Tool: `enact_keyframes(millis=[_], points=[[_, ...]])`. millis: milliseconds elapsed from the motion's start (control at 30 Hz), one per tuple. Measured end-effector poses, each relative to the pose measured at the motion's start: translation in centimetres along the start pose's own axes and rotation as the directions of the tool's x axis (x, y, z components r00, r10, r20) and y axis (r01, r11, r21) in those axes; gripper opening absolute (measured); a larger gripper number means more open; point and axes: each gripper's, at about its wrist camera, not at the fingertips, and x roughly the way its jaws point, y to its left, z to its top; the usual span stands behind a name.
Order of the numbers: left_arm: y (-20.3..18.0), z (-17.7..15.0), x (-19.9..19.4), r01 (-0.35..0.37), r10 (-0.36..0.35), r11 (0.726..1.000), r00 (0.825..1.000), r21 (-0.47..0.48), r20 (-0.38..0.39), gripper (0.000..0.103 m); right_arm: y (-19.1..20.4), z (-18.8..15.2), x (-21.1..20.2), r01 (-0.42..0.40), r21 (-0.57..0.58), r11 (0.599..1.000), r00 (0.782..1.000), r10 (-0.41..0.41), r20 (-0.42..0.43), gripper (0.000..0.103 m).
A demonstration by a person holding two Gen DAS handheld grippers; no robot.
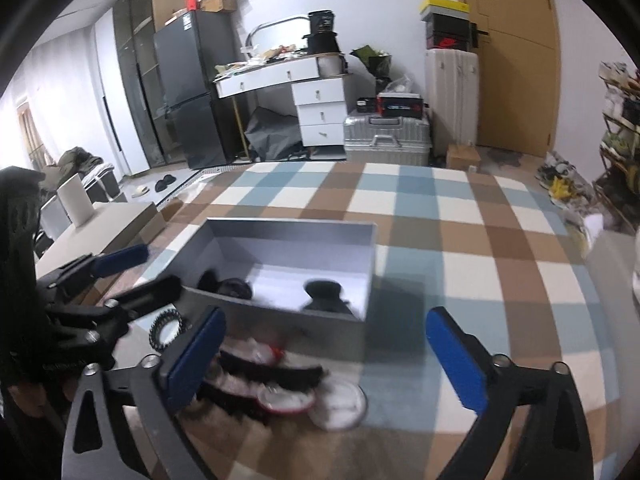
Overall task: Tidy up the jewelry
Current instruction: 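Open the right gripper to drop the claw clip into the silver box, then withdraw the right gripper and move it toward the red-rimmed white round case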
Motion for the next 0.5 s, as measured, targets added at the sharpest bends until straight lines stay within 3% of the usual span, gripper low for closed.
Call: enact_keyframes(millis=[67,500], points=[[0.1,-0.7,-0.2,-0.003,0.004,1.0,1.0,0.009,-0.02,0.102,-0.5,-0.6,-0.1,0.002,0.022,1.0,1.0,-0.002,-0.022,0.103],[1.3,-2.8,-1.5,-0.059,0.057,0.998,0.995,-0.025,-0.088,0.102,-0.7,-4.0,0.7,0.013,0.045,0.999,0.992,-0.007,-0.123,0.103]])
